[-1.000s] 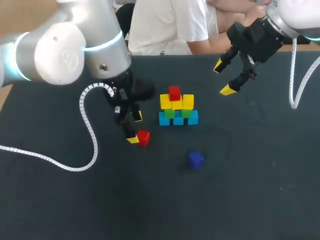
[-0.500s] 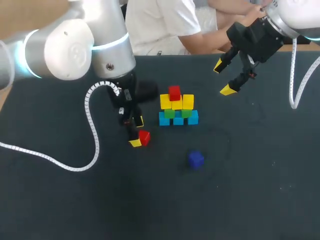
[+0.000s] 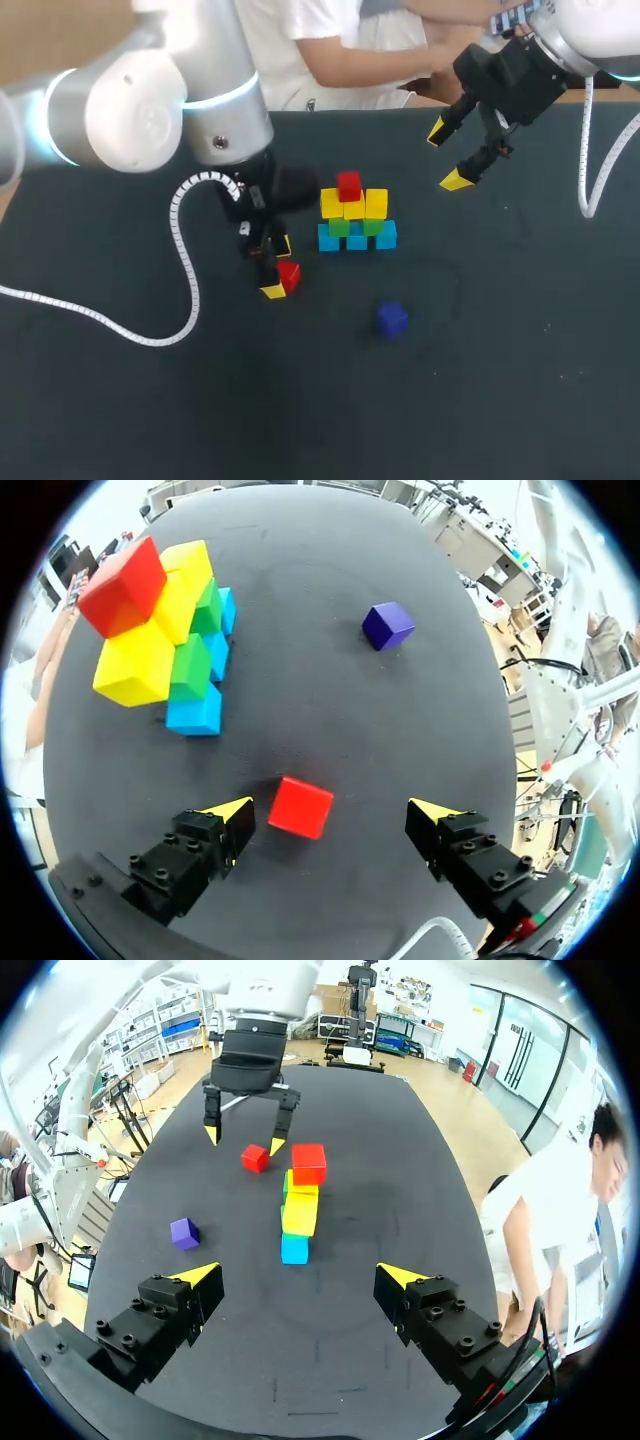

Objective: Place the blue cubes, place green cubes on the blue cubes, place the yellow cubes on the green cubes, then place the red cubes on the yellow cubes, and place purple cube on the red cubes.

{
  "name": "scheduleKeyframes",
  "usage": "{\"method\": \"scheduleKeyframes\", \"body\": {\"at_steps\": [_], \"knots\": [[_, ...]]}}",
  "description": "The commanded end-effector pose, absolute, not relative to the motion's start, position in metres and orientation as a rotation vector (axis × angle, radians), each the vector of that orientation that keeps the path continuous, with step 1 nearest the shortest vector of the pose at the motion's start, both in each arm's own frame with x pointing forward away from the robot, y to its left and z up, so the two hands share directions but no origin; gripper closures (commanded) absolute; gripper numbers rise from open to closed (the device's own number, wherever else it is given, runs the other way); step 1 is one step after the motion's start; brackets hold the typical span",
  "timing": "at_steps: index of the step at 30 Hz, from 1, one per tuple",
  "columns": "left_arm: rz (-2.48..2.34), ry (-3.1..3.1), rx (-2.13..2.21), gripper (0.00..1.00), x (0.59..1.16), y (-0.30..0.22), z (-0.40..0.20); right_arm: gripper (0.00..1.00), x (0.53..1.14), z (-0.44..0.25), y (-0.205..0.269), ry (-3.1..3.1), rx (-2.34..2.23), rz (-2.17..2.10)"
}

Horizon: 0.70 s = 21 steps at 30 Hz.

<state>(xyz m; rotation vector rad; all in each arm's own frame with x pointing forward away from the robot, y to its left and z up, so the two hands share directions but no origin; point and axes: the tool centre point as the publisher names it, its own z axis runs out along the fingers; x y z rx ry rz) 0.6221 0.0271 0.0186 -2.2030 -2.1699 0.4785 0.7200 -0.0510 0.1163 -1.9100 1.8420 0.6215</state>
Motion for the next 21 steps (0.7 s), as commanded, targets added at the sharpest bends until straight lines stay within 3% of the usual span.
{"method": "scheduleKeyframes", "body": {"at_steps": [1, 21], "knots": [[0.477, -2.149, -2.197, 0.0, 0.631, 0.023, 0.021, 0.0, 0.72, 0.116, -0.051, 1.841, -1.91, 0.623], [0.498, -2.151, -2.16, 0.0, 0.617, 0.026, 0.011, 0.0, 0.72, 0.116, -0.051, 1.841, -1.91, 0.623]]}}
